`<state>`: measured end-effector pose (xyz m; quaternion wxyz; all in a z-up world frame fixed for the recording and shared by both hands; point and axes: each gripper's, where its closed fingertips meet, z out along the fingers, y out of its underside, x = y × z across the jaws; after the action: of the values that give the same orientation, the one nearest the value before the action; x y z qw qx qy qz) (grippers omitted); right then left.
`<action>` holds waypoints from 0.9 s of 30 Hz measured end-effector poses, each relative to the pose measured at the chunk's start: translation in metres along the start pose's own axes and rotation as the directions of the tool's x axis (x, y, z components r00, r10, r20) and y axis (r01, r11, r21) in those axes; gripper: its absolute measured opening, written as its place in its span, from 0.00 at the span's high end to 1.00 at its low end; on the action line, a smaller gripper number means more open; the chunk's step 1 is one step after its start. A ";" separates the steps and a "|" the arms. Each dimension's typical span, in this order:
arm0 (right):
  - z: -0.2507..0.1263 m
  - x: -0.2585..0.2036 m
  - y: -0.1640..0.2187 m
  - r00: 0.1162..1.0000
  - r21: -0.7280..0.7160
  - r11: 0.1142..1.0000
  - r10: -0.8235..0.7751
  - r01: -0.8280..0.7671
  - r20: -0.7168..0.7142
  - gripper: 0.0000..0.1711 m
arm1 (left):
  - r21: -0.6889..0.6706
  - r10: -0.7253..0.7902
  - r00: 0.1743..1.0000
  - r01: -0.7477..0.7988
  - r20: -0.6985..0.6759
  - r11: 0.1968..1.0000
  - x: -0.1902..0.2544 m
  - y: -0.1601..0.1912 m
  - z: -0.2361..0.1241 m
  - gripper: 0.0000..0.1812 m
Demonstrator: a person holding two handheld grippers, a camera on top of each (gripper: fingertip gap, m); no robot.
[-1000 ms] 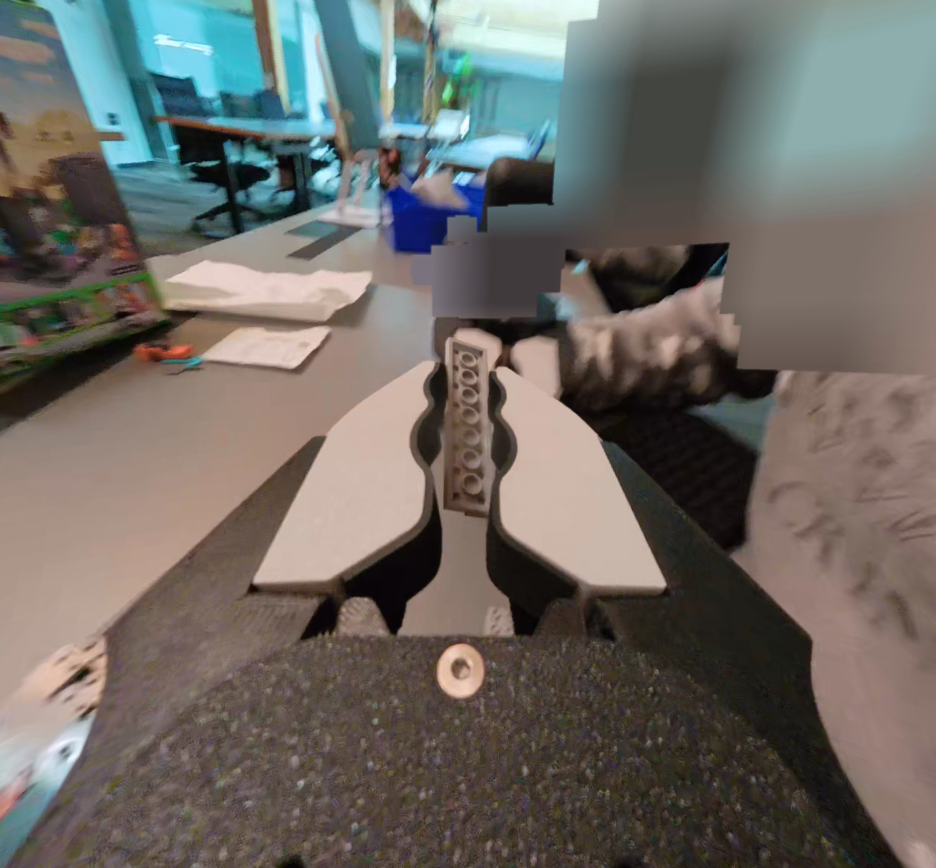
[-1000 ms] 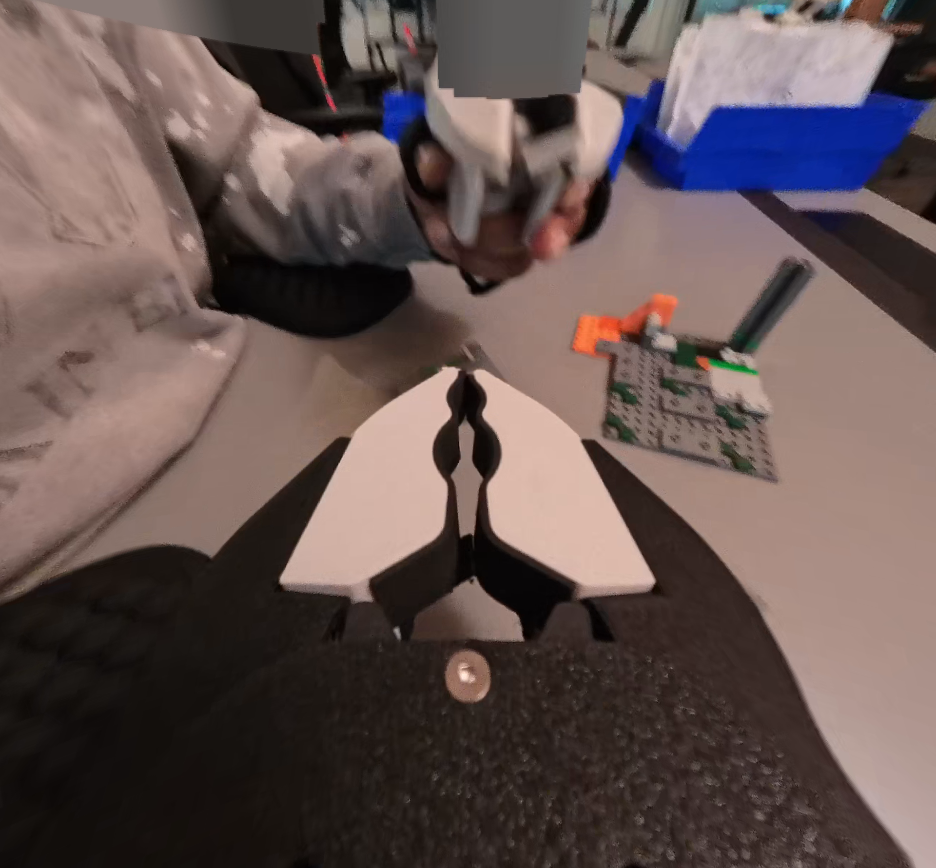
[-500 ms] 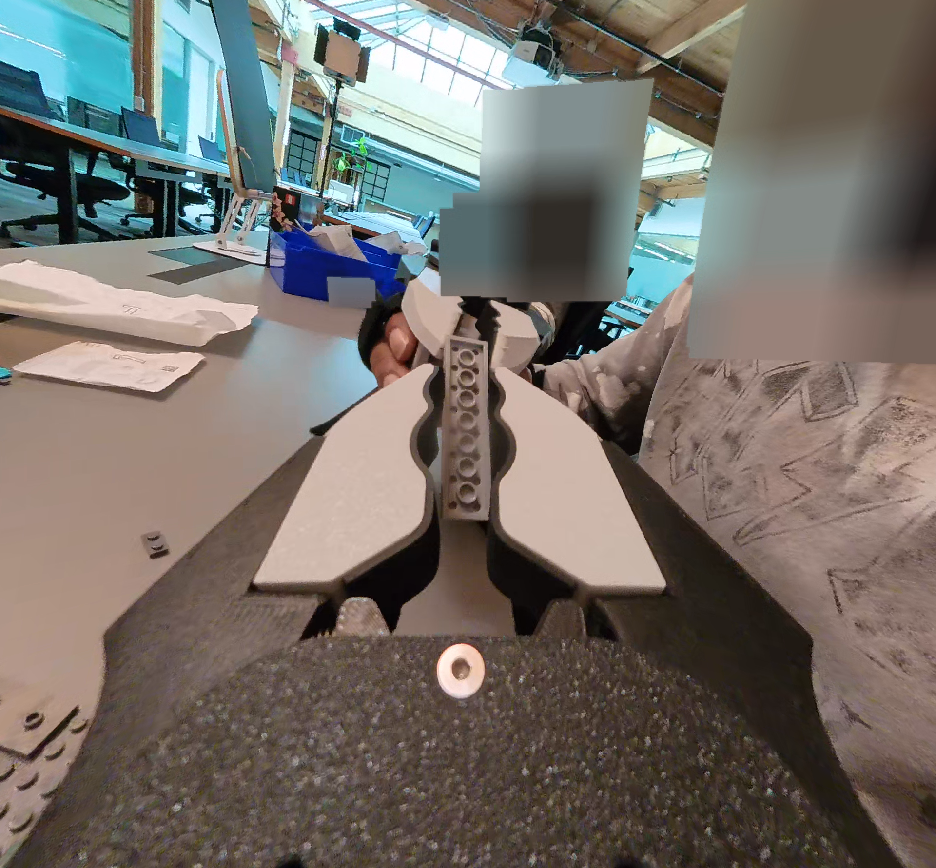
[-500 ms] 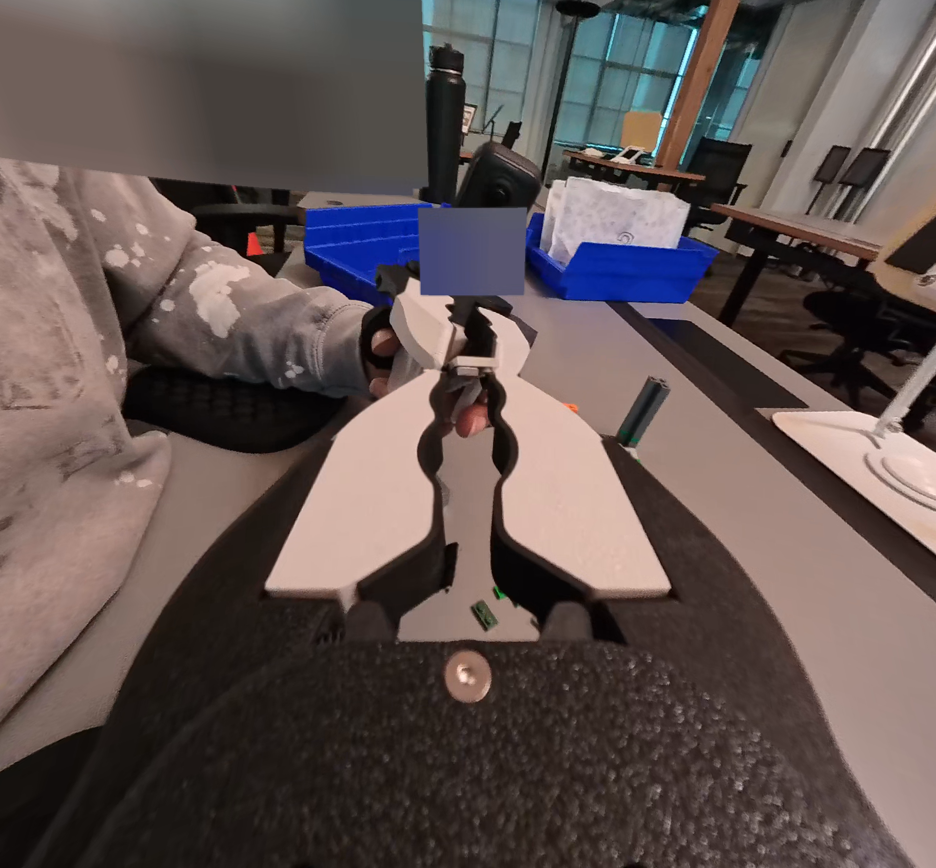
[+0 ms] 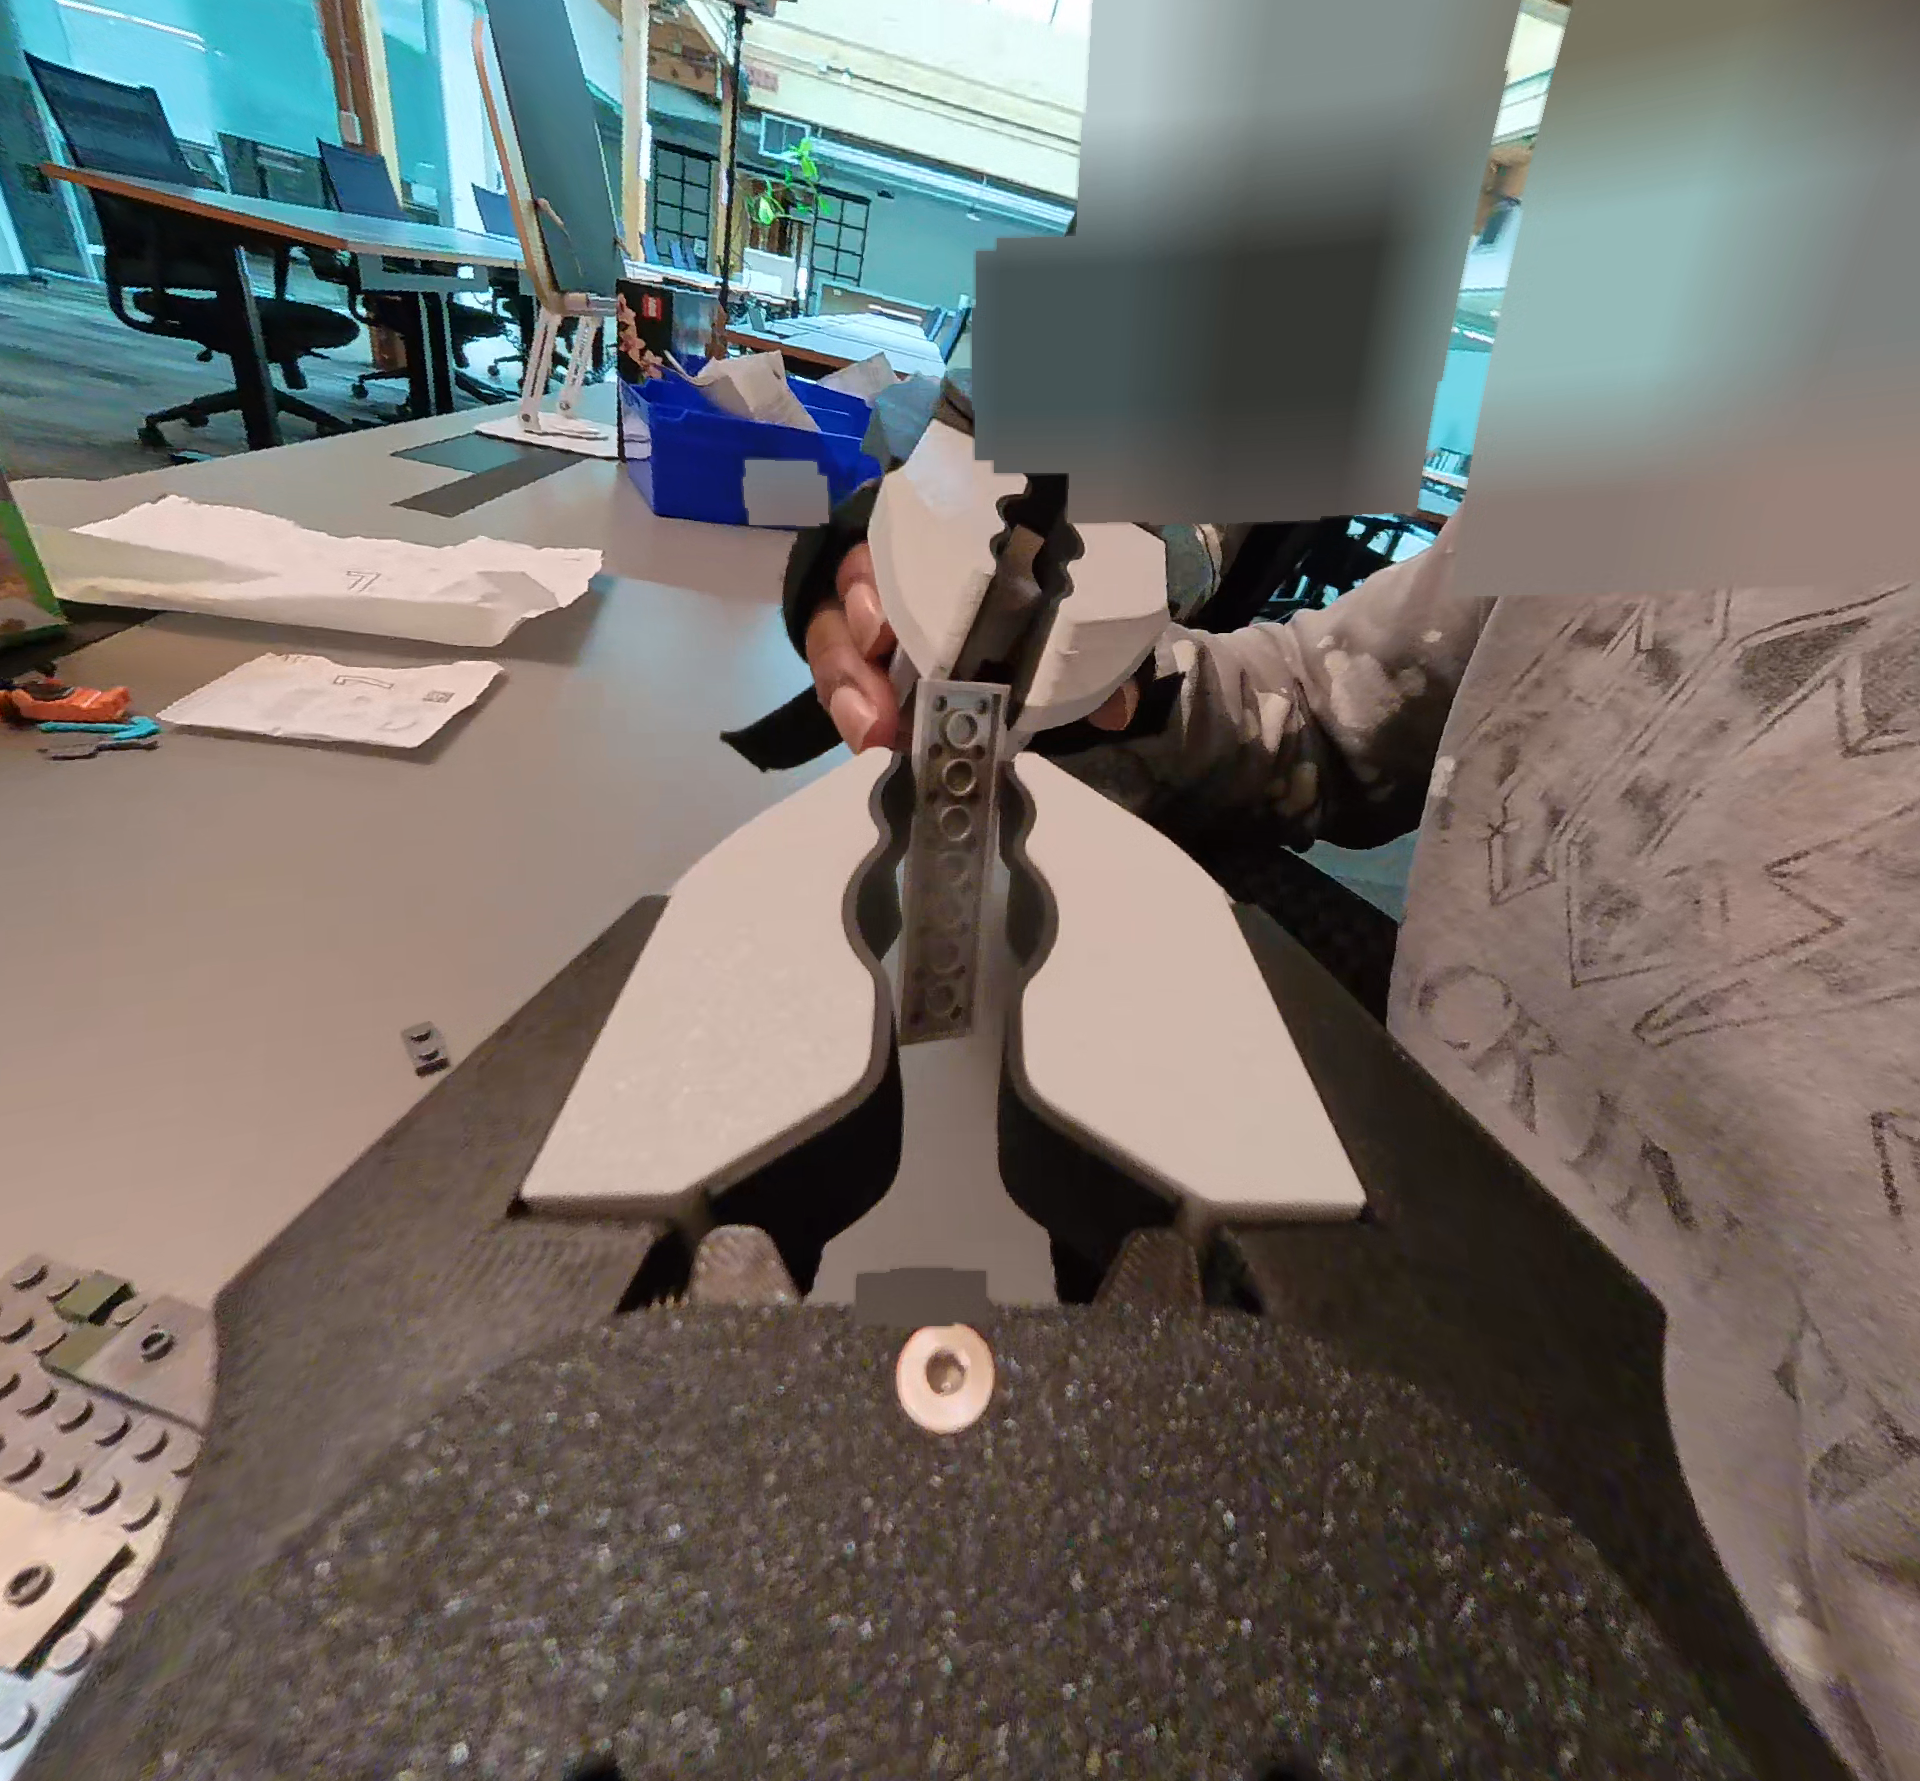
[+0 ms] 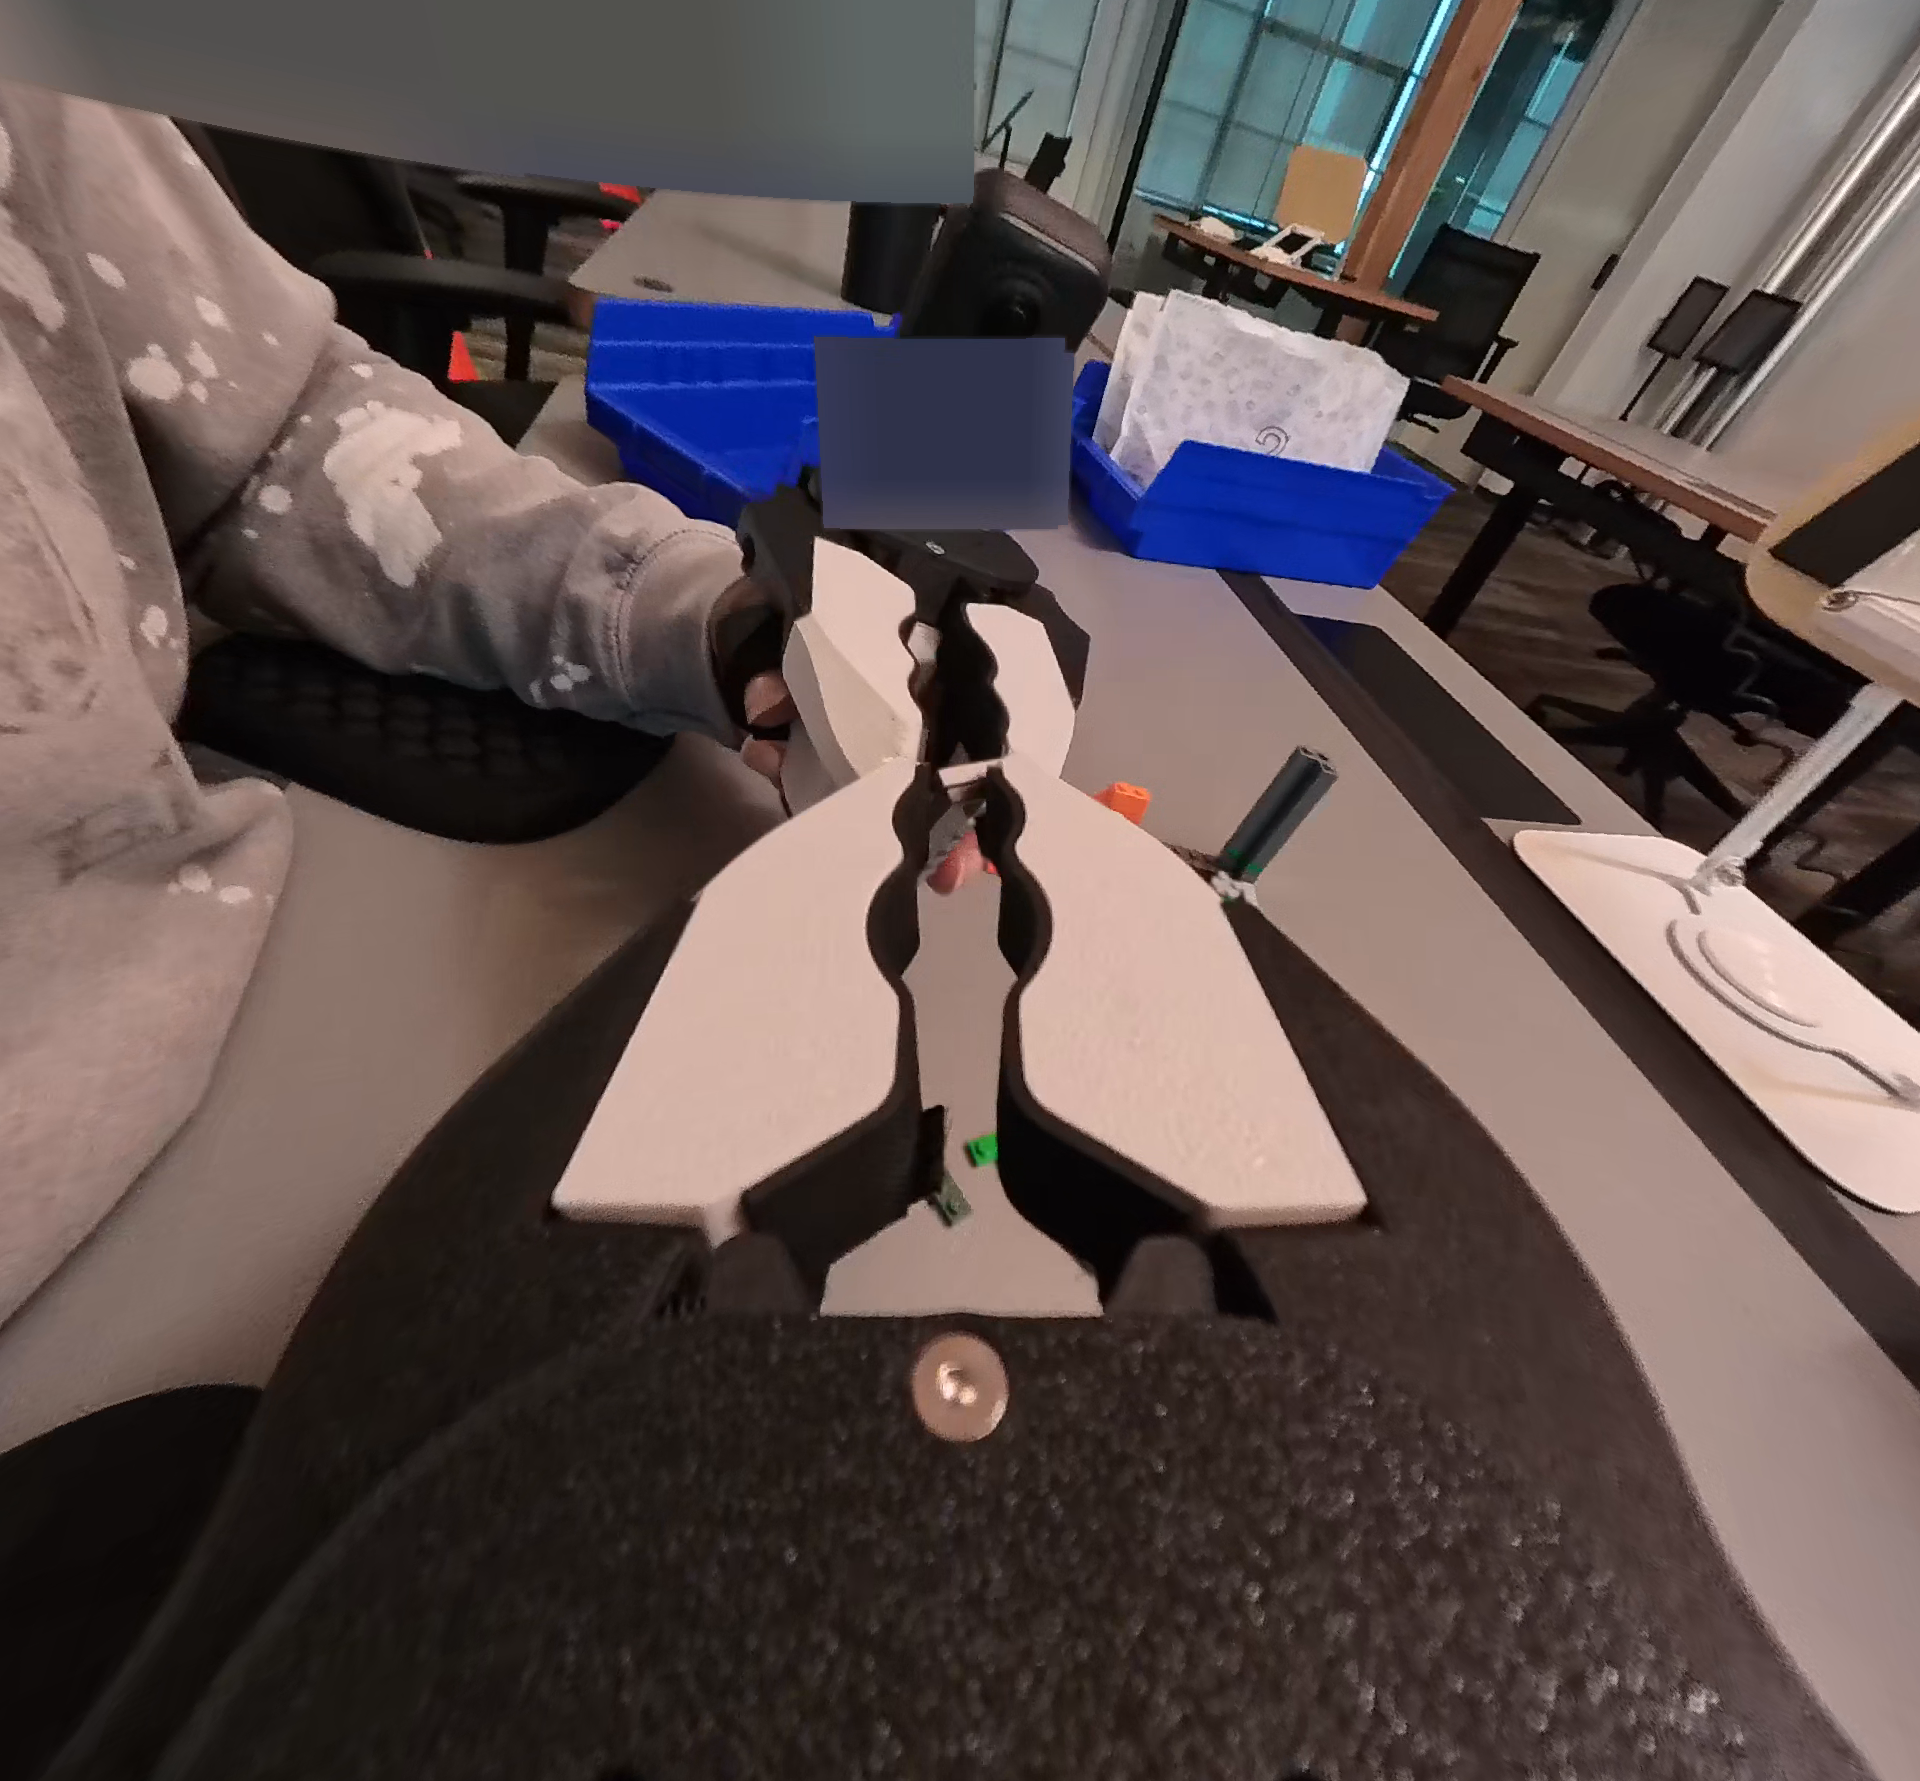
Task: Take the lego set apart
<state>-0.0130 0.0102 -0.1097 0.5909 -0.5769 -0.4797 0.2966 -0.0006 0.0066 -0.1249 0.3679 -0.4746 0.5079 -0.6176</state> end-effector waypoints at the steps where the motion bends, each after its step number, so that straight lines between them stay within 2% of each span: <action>1: 0.000 -0.001 0.000 1.000 0.007 1.000 0.005 -0.005 0.011 0.94 | -0.006 -0.001 1.000 0.001 -0.006 1.000 0.001 0.001 0.001 0.91; 7: -0.002 -0.004 0.002 0.997 0.049 0.998 0.044 -0.048 0.069 0.95 | -0.027 -0.021 0.999 0.020 -0.029 0.999 0.004 0.004 0.003 0.91; 13: 0.006 -0.005 0.013 0.991 -0.005 0.994 0.107 -0.107 0.079 0.95 | -0.176 0.151 0.985 -0.134 0.086 0.975 -0.001 0.012 0.003 0.89; 18: 0.009 -0.006 0.019 0.978 -0.043 0.984 0.175 -0.171 0.116 0.95 | -0.232 0.155 0.983 -0.130 0.094 0.964 -0.004 0.018 -0.002 0.90; 22: 0.006 -0.010 0.015 0.942 0.016 0.962 0.263 -0.273 0.209 0.95 | -0.162 0.061 0.998 -0.056 0.026 0.985 0.003 0.014 -0.001 0.91; 27: 0.001 -0.015 0.002 0.916 0.124 0.939 0.275 -0.322 0.294 0.96 | -0.046 -0.062 0.994 0.058 -0.093 0.997 0.017 0.002 0.002 0.91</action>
<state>-0.0188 -0.0029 -0.1153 0.5141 -0.5448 -0.4351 0.4996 -0.0039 -0.0097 -0.1230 0.3146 -0.4678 0.5232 -0.6390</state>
